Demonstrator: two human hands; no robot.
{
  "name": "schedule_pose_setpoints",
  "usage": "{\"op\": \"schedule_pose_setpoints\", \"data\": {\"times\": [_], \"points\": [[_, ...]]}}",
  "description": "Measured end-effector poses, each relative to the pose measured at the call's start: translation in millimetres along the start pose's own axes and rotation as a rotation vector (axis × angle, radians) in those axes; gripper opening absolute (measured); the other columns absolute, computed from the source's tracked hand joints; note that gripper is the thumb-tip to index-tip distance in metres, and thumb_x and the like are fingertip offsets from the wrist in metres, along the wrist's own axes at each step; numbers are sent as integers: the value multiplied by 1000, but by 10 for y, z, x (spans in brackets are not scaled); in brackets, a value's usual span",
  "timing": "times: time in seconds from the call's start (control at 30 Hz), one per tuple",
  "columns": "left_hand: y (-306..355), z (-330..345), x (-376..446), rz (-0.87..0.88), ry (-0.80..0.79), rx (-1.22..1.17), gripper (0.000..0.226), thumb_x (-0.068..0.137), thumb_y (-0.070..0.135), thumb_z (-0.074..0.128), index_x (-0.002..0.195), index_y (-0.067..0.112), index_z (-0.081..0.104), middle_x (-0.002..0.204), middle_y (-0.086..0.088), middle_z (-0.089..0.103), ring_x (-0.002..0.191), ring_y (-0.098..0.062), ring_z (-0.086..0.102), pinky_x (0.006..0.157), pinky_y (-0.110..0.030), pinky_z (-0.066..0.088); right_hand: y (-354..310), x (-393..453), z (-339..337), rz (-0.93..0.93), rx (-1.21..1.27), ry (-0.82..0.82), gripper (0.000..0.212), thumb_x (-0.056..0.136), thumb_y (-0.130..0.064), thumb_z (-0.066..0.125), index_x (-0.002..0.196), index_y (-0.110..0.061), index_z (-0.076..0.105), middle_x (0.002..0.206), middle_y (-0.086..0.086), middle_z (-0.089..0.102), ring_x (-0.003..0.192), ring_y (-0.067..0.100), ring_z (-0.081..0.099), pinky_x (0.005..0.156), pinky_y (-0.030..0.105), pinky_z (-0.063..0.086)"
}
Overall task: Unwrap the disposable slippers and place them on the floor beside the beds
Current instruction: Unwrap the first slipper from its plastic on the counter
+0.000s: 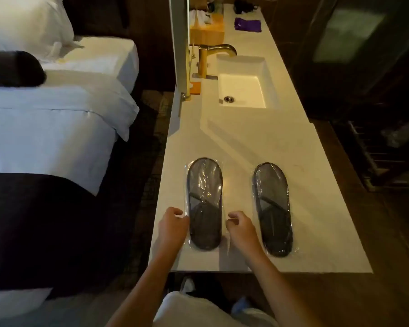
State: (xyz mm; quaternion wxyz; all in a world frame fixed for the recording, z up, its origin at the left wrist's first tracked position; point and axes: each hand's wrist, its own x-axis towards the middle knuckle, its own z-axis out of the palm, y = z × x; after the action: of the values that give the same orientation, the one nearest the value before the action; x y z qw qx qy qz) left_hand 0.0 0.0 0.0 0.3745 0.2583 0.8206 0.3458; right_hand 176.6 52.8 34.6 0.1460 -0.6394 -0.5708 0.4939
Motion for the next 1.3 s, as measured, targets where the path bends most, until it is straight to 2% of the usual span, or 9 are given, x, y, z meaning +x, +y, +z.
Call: {"op": "schedule_pose_setpoints", "data": {"times": [0.13,0.27,0.37,0.47,0.53,0.6,0.7,0.93,1.3], "points": [[100,9,77,-99,-108,-31,37,89,39,68,109,9,61,86,-7,67,65,-12,63,52,-23,47,-111,75,64,135,105,5,35,94,-19,54,129,-14,54,117,5,62,104,22,61,86,33,52],[173,-39,93,-153,-208,-113,33,87,38,72,67,12,64,53,0,58,43,-9,49,46,-23,43,-107,96,51,143,171,-28,21,92,-22,60,112,-16,63,94,-3,65,89,15,64,76,30,55],[229,-74,31,-218,-329,-149,33,86,40,73,73,11,68,46,6,61,40,-7,51,42,-21,44,-95,110,-14,167,266,-104,16,91,-24,62,95,-13,72,89,3,73,85,17,68,73,29,55],[212,-85,-64,-271,-408,-320,28,86,31,75,95,4,71,72,-6,79,65,-21,75,66,-35,63,-116,65,-102,197,383,-130,9,87,-22,68,89,-16,74,83,4,78,78,19,74,68,30,59],[208,-109,-125,-351,-439,-520,30,85,18,75,106,-2,69,92,-18,80,85,-32,78,76,-41,63,-140,27,-161,196,460,-136,9,86,-19,70,94,-19,73,90,8,78,83,23,75,76,39,62],[206,-112,-202,-395,-490,-659,33,82,11,76,109,-4,66,98,-22,78,90,-34,77,71,-38,63,-162,-17,-214,169,485,-142,16,85,-18,70,101,-21,71,97,9,76,87,24,75,79,43,62],[200,-82,-286,-349,-508,-752,42,73,12,81,108,-5,66,99,-25,77,90,-35,76,67,-35,62,-221,-111,-326,75,434,-125,25,87,-20,68,110,-29,65,97,4,75,86,20,75,75,38,62],[291,-60,-229,-200,-440,-771,52,71,18,85,116,7,63,101,-15,79,95,-34,76,69,-35,62,-268,-255,-611,-119,327,-220,13,86,-16,69,97,-22,68,89,1,72,78,21,72,66,27,59],[433,-36,-99,-131,-472,-722,53,69,27,90,115,18,67,106,-8,78,98,-28,75,71,-37,62,-314,-96,-692,-226,180,-173,9,87,-11,68,87,-20,69,76,-5,70,73,9,68,60,18,56]]}}
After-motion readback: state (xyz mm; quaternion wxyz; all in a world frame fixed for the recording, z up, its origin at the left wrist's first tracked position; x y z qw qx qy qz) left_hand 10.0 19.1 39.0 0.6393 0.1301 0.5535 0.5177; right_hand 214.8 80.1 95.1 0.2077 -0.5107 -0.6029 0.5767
